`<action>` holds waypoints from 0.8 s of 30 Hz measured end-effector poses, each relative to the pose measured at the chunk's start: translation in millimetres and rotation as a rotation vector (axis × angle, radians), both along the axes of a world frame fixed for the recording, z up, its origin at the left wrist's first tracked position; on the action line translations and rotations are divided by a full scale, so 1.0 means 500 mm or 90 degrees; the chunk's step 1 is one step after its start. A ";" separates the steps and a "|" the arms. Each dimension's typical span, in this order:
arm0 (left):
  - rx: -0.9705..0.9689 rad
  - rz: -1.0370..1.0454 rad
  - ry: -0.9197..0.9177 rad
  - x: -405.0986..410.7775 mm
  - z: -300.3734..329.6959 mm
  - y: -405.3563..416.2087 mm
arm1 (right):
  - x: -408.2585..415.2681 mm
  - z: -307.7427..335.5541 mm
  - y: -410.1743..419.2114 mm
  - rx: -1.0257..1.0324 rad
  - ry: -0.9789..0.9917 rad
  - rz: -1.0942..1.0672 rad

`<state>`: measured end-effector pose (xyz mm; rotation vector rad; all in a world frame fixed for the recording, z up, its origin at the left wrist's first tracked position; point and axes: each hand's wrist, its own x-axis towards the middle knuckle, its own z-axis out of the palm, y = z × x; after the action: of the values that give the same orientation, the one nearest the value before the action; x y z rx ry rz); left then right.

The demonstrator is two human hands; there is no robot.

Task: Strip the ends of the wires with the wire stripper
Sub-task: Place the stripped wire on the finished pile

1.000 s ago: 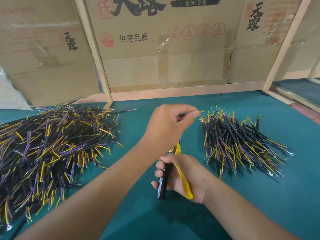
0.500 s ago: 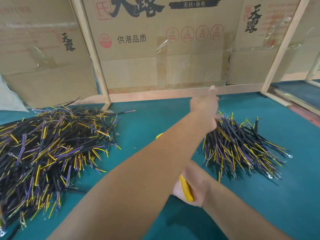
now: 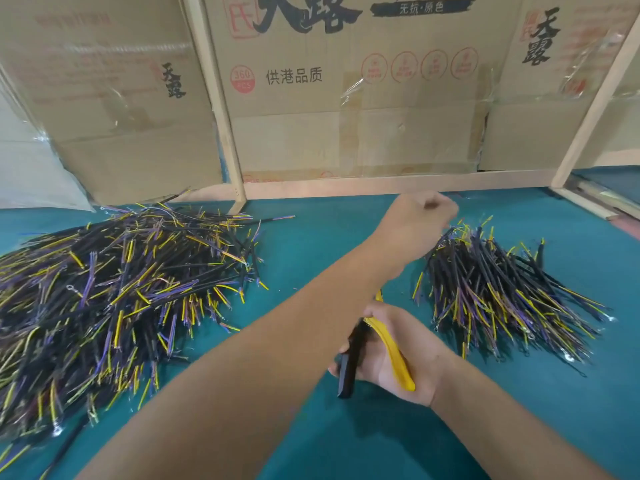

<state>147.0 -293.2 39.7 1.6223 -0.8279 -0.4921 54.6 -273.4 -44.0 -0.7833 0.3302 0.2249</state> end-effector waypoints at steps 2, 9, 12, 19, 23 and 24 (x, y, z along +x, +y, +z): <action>-0.004 0.032 -0.113 0.032 -0.006 0.079 | 0.003 -0.001 0.001 0.003 -0.011 0.009; 0.313 0.229 -0.477 0.164 -0.083 0.444 | 0.010 -0.004 0.003 -0.025 -0.015 0.019; 0.424 0.299 -0.458 0.184 -0.113 0.513 | 0.010 -0.004 0.003 -0.017 -0.012 0.023; 0.529 0.144 -0.384 0.182 -0.083 0.575 | 0.008 -0.007 0.002 -0.041 -0.021 0.025; 0.414 0.163 -0.493 0.168 -0.086 0.554 | 0.013 -0.018 -0.006 -0.041 -0.039 0.045; 0.392 0.198 -0.560 0.172 -0.094 0.532 | 0.016 -0.023 -0.007 -0.040 -0.043 0.048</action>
<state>233.0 -27.4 -7.2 2.5528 -1.0808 0.2668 62.7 -277.0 -55.3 -0.8651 0.2456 0.2600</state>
